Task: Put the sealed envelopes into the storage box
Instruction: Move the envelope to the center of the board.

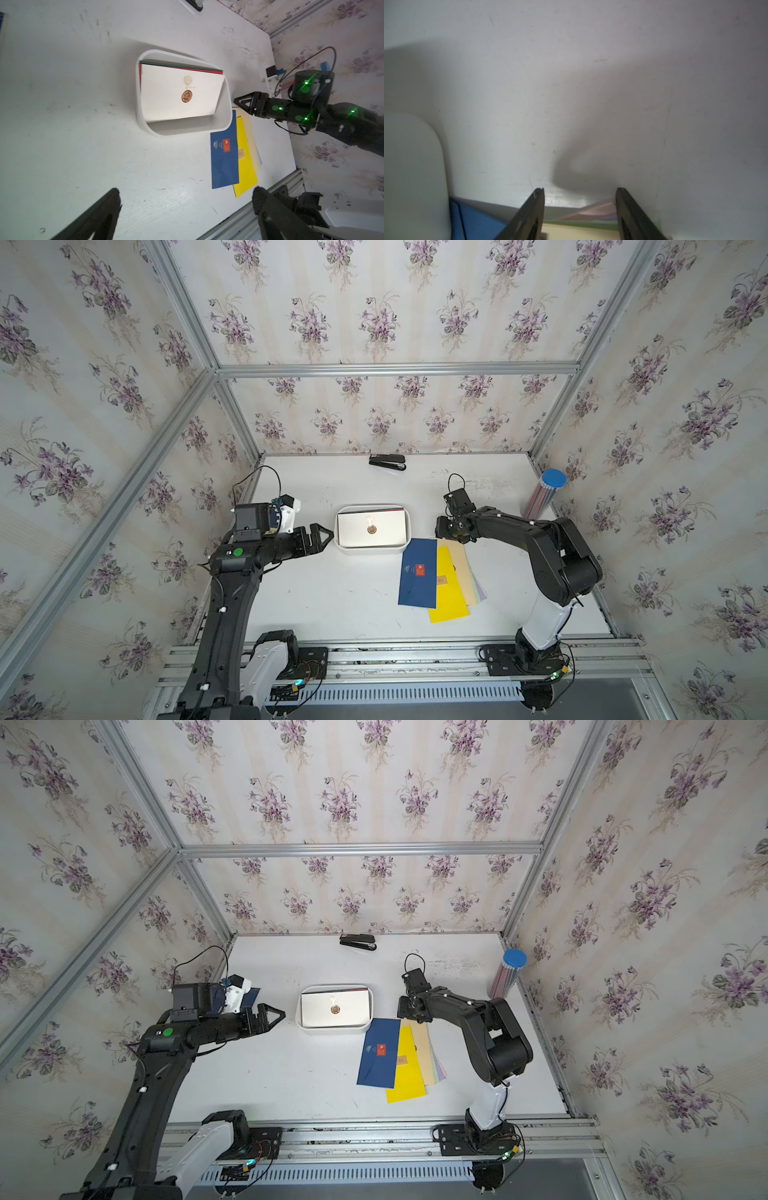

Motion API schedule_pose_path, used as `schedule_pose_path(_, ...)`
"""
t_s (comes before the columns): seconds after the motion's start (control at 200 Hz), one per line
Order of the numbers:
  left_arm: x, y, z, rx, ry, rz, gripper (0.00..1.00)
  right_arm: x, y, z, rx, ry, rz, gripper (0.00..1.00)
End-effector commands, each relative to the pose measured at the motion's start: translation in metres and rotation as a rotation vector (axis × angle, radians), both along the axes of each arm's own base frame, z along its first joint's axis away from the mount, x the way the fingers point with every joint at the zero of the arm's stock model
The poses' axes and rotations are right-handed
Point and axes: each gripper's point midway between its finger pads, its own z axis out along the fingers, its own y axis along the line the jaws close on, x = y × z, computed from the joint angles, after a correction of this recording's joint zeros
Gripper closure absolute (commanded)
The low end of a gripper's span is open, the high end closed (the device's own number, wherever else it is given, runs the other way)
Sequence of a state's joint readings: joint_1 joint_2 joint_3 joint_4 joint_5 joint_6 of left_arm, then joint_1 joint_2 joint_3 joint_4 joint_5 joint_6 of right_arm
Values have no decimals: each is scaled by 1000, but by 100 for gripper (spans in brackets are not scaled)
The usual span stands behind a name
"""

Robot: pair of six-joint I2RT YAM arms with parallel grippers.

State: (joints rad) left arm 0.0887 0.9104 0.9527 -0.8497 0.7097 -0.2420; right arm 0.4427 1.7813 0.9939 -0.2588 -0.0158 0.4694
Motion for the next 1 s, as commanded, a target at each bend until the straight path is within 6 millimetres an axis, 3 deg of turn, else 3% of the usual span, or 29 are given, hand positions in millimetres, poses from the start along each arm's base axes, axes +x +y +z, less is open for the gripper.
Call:
schedule_pose_path(0.0, -20, -21, 6, -85, 25, -71, 0, -28, -9, -4, 2, 73, -25, 41)
schedule_pose_path(0.18, -52, -61, -20, -73, 122, -189, 2, -40, -18, 33, 46, -27, -57, 39)
schedule_pose_path(0.36, -74, -111, -64, -46, 182, -301, 4, -72, -20, 53, 152, -50, -69, 40)
schedule_pose_path(0.535, -87, -157, -98, 44, 228, -412, 6, -119, 0, 49, 322, 30, -31, 42)
schedule_pose_path(0.675, -80, -181, -120, 43, 279, -430, 9, -148, 30, 42, 431, 91, 26, 44)
schedule_pose_path(0.779, -73, -197, -135, 63, 316, -455, 12, -154, 40, 39, 450, 105, 47, 44)
schedule_pose_path(0.994, -62, -212, -165, 117, 381, -461, 17, -159, 39, 21, 447, 132, 30, 45)
